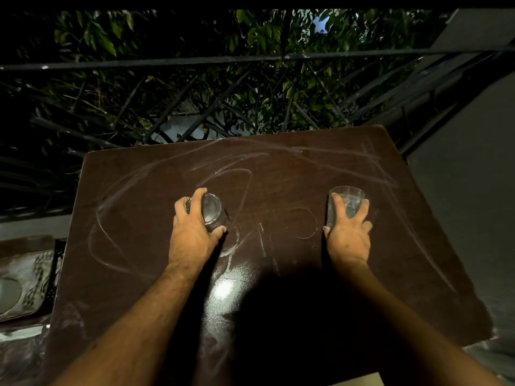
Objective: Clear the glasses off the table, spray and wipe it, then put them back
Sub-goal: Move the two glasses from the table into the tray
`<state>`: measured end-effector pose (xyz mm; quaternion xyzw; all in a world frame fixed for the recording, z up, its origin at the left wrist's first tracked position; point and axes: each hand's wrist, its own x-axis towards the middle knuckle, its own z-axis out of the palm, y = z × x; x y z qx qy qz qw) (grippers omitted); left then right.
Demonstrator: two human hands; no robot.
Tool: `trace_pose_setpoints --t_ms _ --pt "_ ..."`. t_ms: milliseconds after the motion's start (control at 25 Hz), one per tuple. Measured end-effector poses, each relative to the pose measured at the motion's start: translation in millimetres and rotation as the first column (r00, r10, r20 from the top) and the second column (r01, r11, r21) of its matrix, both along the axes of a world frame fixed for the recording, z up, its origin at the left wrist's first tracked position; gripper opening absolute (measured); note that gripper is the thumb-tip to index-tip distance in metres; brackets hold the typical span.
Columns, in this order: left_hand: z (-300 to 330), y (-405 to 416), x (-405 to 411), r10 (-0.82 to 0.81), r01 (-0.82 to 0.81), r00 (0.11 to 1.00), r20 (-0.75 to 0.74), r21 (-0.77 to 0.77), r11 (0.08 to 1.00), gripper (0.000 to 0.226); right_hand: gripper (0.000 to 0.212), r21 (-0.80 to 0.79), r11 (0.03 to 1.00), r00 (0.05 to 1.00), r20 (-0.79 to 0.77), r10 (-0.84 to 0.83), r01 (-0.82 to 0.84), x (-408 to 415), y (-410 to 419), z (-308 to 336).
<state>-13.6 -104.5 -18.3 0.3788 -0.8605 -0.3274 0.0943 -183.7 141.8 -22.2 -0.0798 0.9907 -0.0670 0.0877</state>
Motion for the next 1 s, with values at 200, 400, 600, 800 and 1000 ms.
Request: trace_pose_setpoints --t_ms 200,400,600,800,1000 --pt "0 0 0 0.006 -0.006 1.000 0.006 0.002 1.000 0.096 0.066 -0.049 0.997 0.995 -0.072 0.062 -0.066 1 -5 17" --pt "-1 0 -1 0.012 -0.012 1.000 0.002 0.005 1.000 0.096 0.062 -0.184 0.961 0.974 -0.133 0.185 -0.208 15 -37 36" --pt "-1 -1 -2 0.017 -0.017 1.000 0.009 0.024 1.000 0.097 0.069 -0.206 0.946 0.968 -0.030 0.249 -0.250 19 -69 41" --pt "-1 -1 -2 0.022 -0.022 1.000 0.009 0.023 0.999 0.096 0.075 -0.220 0.947 0.969 0.019 0.245 -0.235 27 -79 28" --pt "-2 -1 -1 0.009 -0.008 1.000 -0.023 0.049 0.999 0.101 0.101 -0.579 0.815 0.977 0.194 0.092 0.038 33 -67 19"
